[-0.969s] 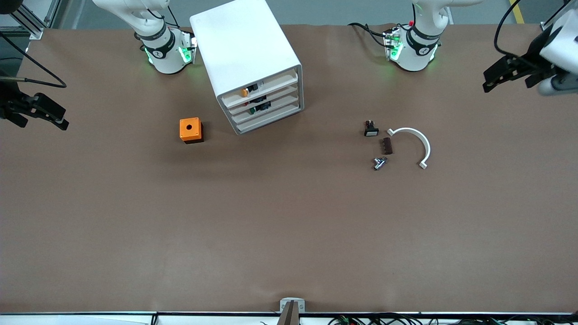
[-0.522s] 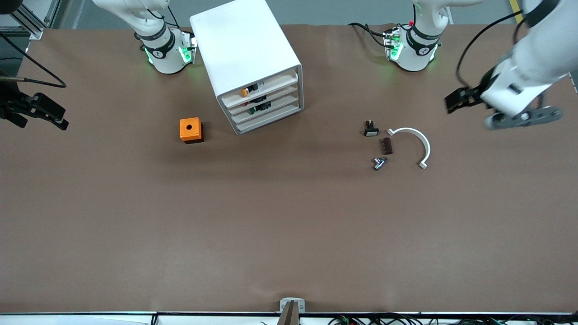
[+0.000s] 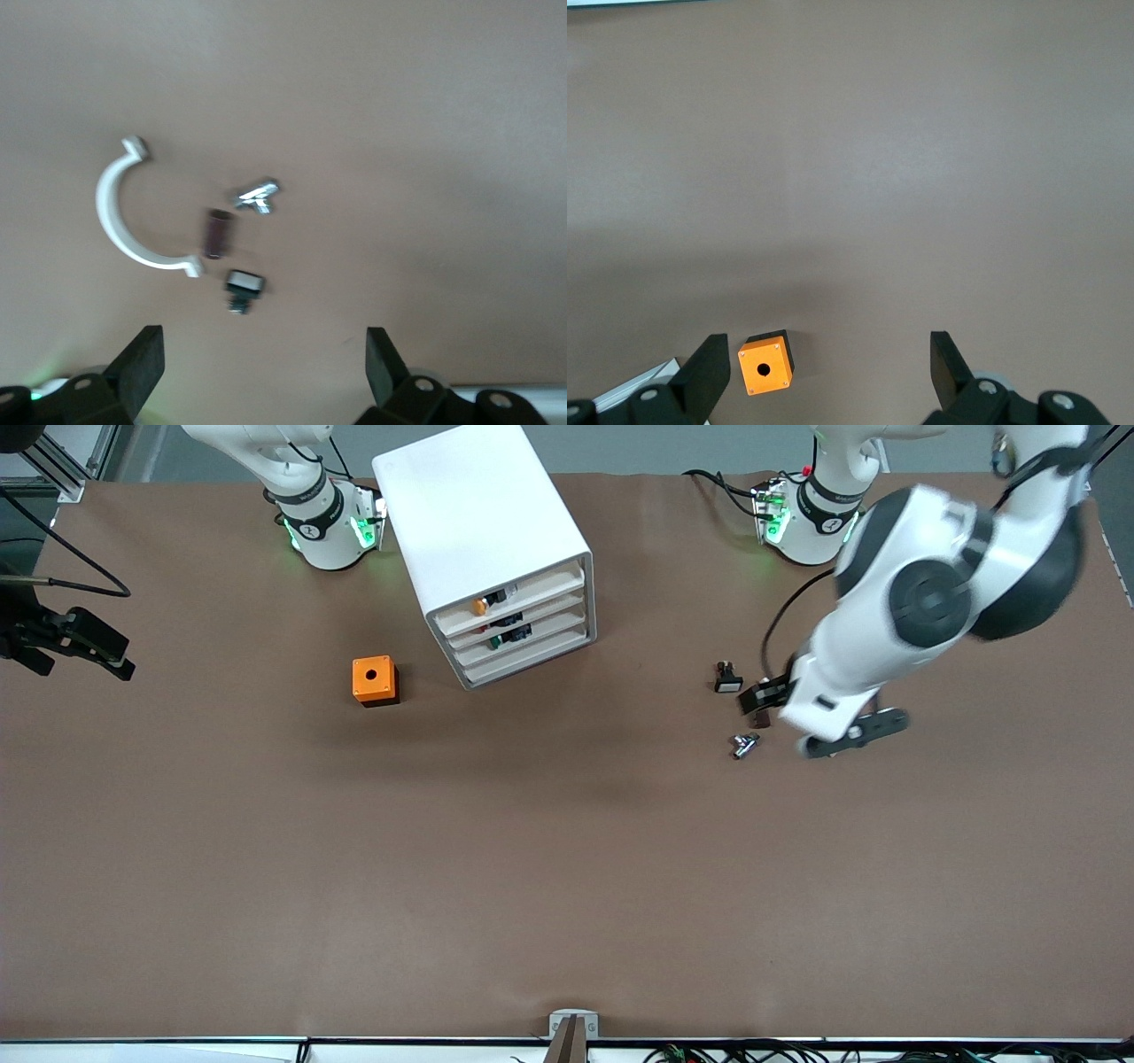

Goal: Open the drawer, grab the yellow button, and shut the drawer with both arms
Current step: 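Reach the left gripper to the handle of the white cabinet's drawer, then grasp the drawer handle with the left gripper and pull it open, then grasp the yellow button in the drawer with the right gripper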

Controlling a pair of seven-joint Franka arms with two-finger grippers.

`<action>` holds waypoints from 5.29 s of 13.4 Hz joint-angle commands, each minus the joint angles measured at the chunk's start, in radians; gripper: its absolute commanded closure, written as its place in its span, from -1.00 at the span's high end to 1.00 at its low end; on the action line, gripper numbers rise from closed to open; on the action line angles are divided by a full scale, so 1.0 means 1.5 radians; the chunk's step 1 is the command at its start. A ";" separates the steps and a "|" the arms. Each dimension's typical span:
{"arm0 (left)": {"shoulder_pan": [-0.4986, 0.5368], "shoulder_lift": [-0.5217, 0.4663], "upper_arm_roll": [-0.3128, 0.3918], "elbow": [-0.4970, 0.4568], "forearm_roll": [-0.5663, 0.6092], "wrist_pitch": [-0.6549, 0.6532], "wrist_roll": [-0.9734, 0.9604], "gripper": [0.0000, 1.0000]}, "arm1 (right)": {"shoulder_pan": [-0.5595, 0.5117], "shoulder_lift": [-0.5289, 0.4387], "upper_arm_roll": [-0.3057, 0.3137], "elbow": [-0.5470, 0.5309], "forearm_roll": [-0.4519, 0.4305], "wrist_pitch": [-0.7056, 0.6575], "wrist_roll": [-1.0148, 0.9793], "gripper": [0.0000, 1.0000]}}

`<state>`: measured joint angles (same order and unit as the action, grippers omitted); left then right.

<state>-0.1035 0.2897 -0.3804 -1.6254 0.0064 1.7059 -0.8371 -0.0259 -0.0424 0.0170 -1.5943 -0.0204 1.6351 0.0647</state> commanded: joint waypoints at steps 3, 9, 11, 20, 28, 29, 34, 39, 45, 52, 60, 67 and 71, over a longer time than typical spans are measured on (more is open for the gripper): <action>-0.079 0.109 -0.004 0.041 0.001 0.047 -0.204 1.00 | -0.003 -0.006 0.004 -0.005 -0.004 0.000 -0.008 1.00; -0.135 0.208 -0.003 0.096 -0.132 0.047 -0.524 1.00 | -0.002 -0.006 0.004 -0.005 -0.004 0.001 -0.008 1.00; -0.137 0.227 -0.004 0.096 -0.171 0.047 -0.635 1.00 | -0.002 -0.006 0.004 -0.005 -0.004 0.000 -0.008 1.00; -0.174 0.298 -0.003 0.142 -0.370 0.085 -0.895 0.99 | -0.003 -0.006 0.004 -0.005 -0.004 0.001 -0.008 1.00; -0.168 0.298 0.002 0.142 -0.540 0.087 -1.012 0.95 | -0.002 -0.006 0.004 -0.005 -0.004 0.001 -0.009 1.00; -0.168 0.298 0.002 0.143 -0.540 0.087 -1.042 0.95 | -0.003 -0.006 0.004 -0.005 -0.004 0.001 -0.008 1.00; -0.172 0.298 0.002 0.142 -0.581 0.075 -1.120 0.90 | -0.003 -0.006 0.004 -0.005 -0.004 0.001 -0.008 1.00; -0.173 0.309 0.002 0.141 -0.607 -0.007 -1.137 0.69 | -0.003 -0.006 0.004 -0.005 -0.004 0.001 -0.009 1.00; -0.200 0.338 0.002 0.139 -0.606 -0.130 -1.133 0.28 | -0.003 -0.006 0.004 -0.005 -0.004 0.001 -0.008 1.00; -0.201 0.354 0.002 0.140 -0.607 -0.159 -1.135 -0.68 | -0.003 -0.007 0.004 -0.005 -0.004 -0.004 -0.007 1.00; -0.159 0.350 0.003 0.169 -0.604 -0.159 -1.129 -1.00 | -0.002 0.012 0.005 -0.004 -0.004 0.004 -0.007 1.00; -0.137 0.354 0.078 0.225 -0.605 -0.144 -1.065 -0.99 | 0.001 0.045 0.005 -0.003 -0.003 0.011 -0.020 1.00; -0.137 0.356 0.085 0.225 -0.606 -0.117 -1.026 -0.32 | 0.039 0.062 0.005 -0.004 -0.002 0.018 0.067 1.00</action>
<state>-0.2955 0.8157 -0.2632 -1.3075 -0.8845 1.5163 -2.4019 -0.0019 0.0411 0.0235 -1.6031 -0.0197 1.6541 0.0872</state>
